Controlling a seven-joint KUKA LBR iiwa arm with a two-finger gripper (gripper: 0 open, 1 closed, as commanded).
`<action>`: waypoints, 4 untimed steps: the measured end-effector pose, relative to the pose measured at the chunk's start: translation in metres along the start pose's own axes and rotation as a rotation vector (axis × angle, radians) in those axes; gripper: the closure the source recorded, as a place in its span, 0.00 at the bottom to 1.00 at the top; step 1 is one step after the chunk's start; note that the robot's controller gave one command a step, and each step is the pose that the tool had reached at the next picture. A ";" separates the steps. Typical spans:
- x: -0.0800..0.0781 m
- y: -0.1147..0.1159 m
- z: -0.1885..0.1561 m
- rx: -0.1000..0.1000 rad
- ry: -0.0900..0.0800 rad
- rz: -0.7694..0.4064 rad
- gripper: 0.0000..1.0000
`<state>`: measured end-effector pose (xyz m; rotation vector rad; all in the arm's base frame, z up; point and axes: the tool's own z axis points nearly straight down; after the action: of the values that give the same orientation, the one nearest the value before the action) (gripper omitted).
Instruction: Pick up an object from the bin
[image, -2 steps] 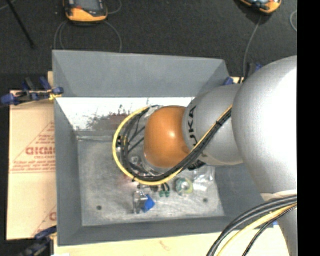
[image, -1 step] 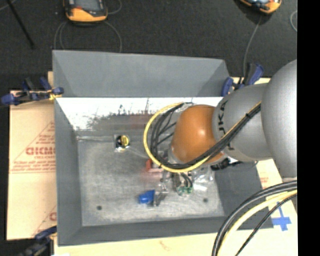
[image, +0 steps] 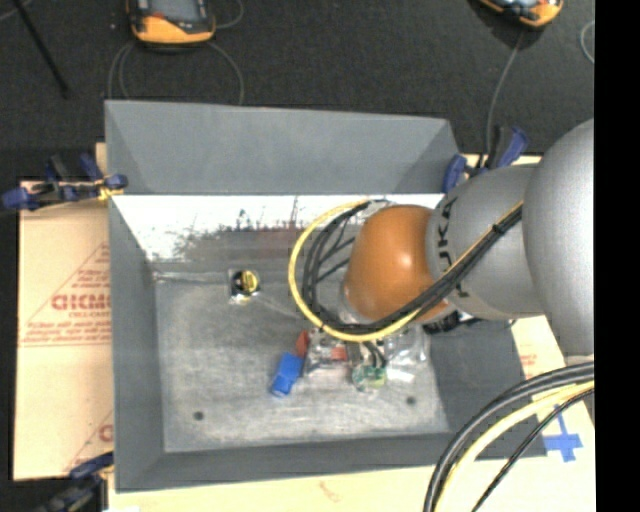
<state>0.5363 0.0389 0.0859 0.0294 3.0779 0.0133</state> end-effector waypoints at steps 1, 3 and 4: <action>0.010 0.000 0.003 0.003 0.044 -0.003 0.00; -0.009 0.051 0.005 0.007 0.022 0.018 0.00; -0.013 0.052 0.002 0.002 0.004 0.022 1.00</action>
Offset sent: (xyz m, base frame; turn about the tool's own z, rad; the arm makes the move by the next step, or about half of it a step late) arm 0.0000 0.0000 0.0000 0.0000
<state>0.5508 0.0904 0.0855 0.0627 3.0819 0.0111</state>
